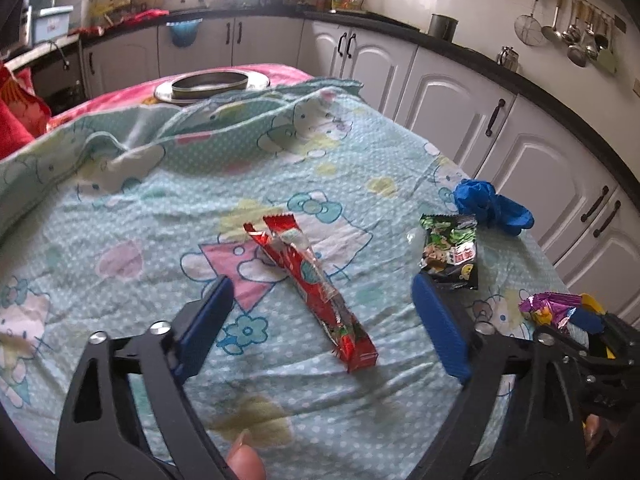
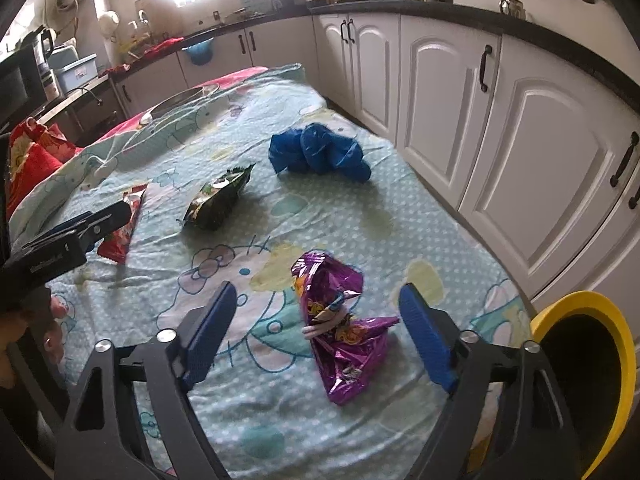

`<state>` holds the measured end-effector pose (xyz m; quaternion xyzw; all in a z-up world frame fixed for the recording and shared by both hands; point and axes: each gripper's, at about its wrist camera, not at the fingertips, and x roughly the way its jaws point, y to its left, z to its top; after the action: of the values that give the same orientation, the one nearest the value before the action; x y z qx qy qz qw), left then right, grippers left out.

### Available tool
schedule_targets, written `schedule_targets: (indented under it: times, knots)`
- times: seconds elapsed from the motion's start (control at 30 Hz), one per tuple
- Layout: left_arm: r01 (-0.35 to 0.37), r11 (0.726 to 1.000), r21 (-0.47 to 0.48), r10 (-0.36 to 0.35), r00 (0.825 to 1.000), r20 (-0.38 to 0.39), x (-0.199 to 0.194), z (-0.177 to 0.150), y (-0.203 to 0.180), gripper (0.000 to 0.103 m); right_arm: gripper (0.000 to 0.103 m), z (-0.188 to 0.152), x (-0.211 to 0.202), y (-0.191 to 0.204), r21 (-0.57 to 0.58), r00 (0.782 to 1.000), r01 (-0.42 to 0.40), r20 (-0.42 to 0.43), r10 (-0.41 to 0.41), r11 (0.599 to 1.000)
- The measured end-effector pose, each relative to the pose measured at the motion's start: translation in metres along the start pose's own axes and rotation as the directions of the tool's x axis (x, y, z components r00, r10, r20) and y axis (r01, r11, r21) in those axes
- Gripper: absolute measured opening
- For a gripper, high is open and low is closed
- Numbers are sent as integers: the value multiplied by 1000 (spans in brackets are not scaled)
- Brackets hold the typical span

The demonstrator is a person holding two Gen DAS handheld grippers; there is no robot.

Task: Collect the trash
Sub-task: 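Grasp the red candy tube with the left tool while the right tool grasps the purple wrapper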

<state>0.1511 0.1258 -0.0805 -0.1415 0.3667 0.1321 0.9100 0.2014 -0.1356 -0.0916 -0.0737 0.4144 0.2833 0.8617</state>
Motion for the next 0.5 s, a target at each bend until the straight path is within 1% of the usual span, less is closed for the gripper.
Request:
schedule_targets:
  times: [0.03, 0.07, 0.1, 0.13, 0.17, 0.2, 0.23, 0.3, 0.37, 0.5]
  knots:
    - [5, 1000, -2, -5, 1000, -11, 2, -1, 1, 66, 72, -1, 2, 0, -3, 1000, 0, -5, 0, 1000]
    - [11, 1000, -5, -11, 1000, -25, 4, -2, 1, 60, 63, -2, 4, 1, -4, 1000, -1, -13, 1, 1000]
    - [15, 1000, -7, -15, 999, -35, 6, -2, 2, 50, 55, -4, 6, 1, -1, 1000, -7, -19, 7, 1000]
    - [19, 1000, -7, -20, 999, -46, 8, -3, 2, 37, 53, -6, 7, 2, 2, 1000, -14, -21, 14, 1000]
    - [20, 1000, -7, -21, 998, -54, 9, -4, 1, 31, 51, -8, 6, 4, -1, 1000, -15, -16, 15, 1000]
    - [23, 1000, -7, -23, 998, -58, 9, -4, 1, 21, 47, -10, 5, 6, -13, 1000, -13, -9, 13, 1000]
    - [35, 999, -4, -35, 997, -64, 9, -5, 1, 13, 45, -11, 4, 7, -23, 1000, -11, -6, 11, 1000]
    - [49, 999, 5, -48, 996, -71, 9, -6, -1, 9, 35, -15, -1, 10, -31, 1000, -25, 5, 25, 999]
    - [68, 998, 11, -67, 995, -80, 8, -8, -4, 8, 30, -17, -5, 11, -25, 999, -36, 10, 36, 999]
    - [91, 995, 35, -89, 994, -66, -1, -11, -13, 7, 28, -23, -13, 11, -5, 998, -68, 11, 68, 998]
